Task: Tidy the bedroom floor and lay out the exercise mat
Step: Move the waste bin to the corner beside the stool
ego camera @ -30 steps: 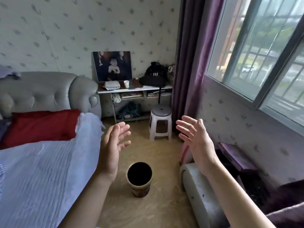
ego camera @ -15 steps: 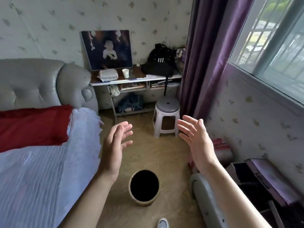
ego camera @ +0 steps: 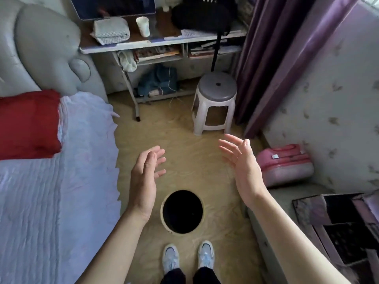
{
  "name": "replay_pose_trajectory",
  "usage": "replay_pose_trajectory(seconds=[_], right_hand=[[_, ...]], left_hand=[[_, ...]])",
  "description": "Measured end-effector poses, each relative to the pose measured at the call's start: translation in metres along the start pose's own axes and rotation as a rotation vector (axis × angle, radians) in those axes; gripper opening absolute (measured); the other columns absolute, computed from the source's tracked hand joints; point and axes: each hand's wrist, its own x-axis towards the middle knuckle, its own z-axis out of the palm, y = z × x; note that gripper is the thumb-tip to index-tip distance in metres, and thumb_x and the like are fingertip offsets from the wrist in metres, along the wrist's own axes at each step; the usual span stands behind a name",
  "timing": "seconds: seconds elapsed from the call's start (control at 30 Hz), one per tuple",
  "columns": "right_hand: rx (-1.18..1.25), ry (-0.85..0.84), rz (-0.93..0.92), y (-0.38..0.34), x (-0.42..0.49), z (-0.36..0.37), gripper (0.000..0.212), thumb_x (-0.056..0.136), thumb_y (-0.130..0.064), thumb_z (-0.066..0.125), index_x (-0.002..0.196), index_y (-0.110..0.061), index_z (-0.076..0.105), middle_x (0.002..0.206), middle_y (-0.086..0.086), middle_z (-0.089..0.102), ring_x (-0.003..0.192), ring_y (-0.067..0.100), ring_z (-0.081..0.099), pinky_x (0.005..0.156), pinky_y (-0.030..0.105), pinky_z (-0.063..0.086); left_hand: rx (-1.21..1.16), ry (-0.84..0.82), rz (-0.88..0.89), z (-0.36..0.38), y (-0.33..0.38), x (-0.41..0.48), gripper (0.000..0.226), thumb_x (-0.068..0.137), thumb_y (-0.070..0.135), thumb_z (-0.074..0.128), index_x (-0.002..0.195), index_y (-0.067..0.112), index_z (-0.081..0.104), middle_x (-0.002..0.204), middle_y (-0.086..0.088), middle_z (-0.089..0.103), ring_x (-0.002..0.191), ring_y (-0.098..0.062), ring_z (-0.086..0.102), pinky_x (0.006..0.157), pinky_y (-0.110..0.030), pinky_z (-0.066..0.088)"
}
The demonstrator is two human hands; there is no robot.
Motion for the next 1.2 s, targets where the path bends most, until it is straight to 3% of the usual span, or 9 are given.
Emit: replay_pose_trajectory(seconds=[0.27,0.47,0.67,0.77,0.83,0.9,1.0,1.13,1.2], right_hand=[[-0.076,0.093,0.082,0.145,0.046,0.009,0.054,0.088,-0.072,0.034,0.119,-0.042,0.067,0.125,-0.009,0.072,0.120,0.008,0.065,0.099,0.032,0.046],[-0.123,0.125,0.203,0.276,0.066,0.021,0.059,0.083,-0.073,0.033,0.120,-0.039,0.064,0.126,-0.007,0.071,0.121,0.006,0.063,0.112,0.041,0.044],[-0.236,0.156,0.290,0.405,0.074,0.013,0.065,0.091,-0.067,0.029,0.134,-0.028,0.059,0.134,-0.007,0.065,0.130,0.008,0.056,0.116,0.042,0.040],[-0.360,0.186,0.323,0.461,0.070,0.000,0.063,0.096,-0.060,0.026,0.139,-0.026,0.055,0.141,-0.013,0.057,0.134,0.002,0.048,0.122,0.039,0.032],[-0.488,0.204,0.347,0.491,0.070,-0.009,0.053,0.102,-0.052,0.031,0.141,-0.025,0.054,0.145,-0.009,0.051,0.136,0.003,0.042,0.123,0.037,0.027],[-0.628,0.187,0.391,0.513,0.070,-0.016,0.049,0.104,-0.042,0.040,0.148,-0.023,0.047,0.157,0.003,0.041,0.148,0.016,0.031,0.125,0.041,0.020],[-0.706,0.108,0.516,0.533,0.068,-0.021,0.066,0.101,-0.040,0.051,0.159,-0.019,0.026,0.166,0.009,0.023,0.155,0.022,0.016,0.127,0.038,0.011],[-0.723,0.099,0.520,0.542,0.065,-0.023,0.080,0.098,-0.036,0.057,0.161,-0.016,0.011,0.168,0.008,0.019,0.156,0.020,0.015,0.118,0.026,0.011],[-0.709,0.139,0.554,0.542,0.068,-0.024,0.079,0.098,-0.037,0.057,0.160,-0.015,0.013,0.167,0.008,0.023,0.154,0.021,0.020,0.116,0.025,0.015]], left_hand=[[0.070,-0.064,-0.118,-0.013,-0.146,0.065,0.045,0.095,0.049,0.038,0.125,0.024,0.059,0.129,0.002,0.067,0.117,-0.009,0.065,0.092,-0.031,0.054],[0.166,-0.071,-0.250,-0.047,-0.278,0.089,0.047,0.092,0.055,0.039,0.126,0.027,0.058,0.133,0.005,0.064,0.125,-0.006,0.059,0.103,-0.035,0.050],[0.219,-0.030,-0.353,-0.070,-0.409,0.110,0.027,0.088,0.056,0.044,0.105,0.040,0.057,0.115,0.010,0.062,0.120,-0.013,0.060,0.102,-0.038,0.049],[0.299,-0.037,-0.399,-0.082,-0.467,0.114,0.041,0.084,0.062,0.045,0.110,0.034,0.059,0.116,0.010,0.063,0.119,-0.012,0.059,0.108,-0.041,0.046],[0.395,-0.053,-0.421,-0.085,-0.501,0.112,0.052,0.083,0.067,0.045,0.115,0.030,0.062,0.117,0.009,0.065,0.122,-0.014,0.058,0.104,-0.037,0.043],[0.493,-0.074,-0.456,-0.087,-0.523,0.108,0.050,0.089,0.063,0.048,0.118,0.026,0.064,0.115,0.010,0.065,0.122,-0.016,0.058,0.095,-0.029,0.038],[0.581,-0.118,-0.557,-0.082,-0.548,0.102,0.057,0.091,0.063,0.048,0.128,0.022,0.059,0.126,0.006,0.065,0.126,-0.019,0.056,0.094,-0.030,0.035],[0.585,-0.115,-0.648,-0.076,-0.560,0.099,0.056,0.065,0.073,0.049,0.102,0.033,0.059,0.096,0.012,0.070,0.100,-0.019,0.067,0.087,-0.039,0.048],[0.574,-0.080,-0.659,-0.075,-0.562,0.099,0.053,0.061,0.071,0.052,0.101,0.036,0.060,0.093,0.013,0.072,0.091,-0.014,0.069,0.082,-0.037,0.050]])
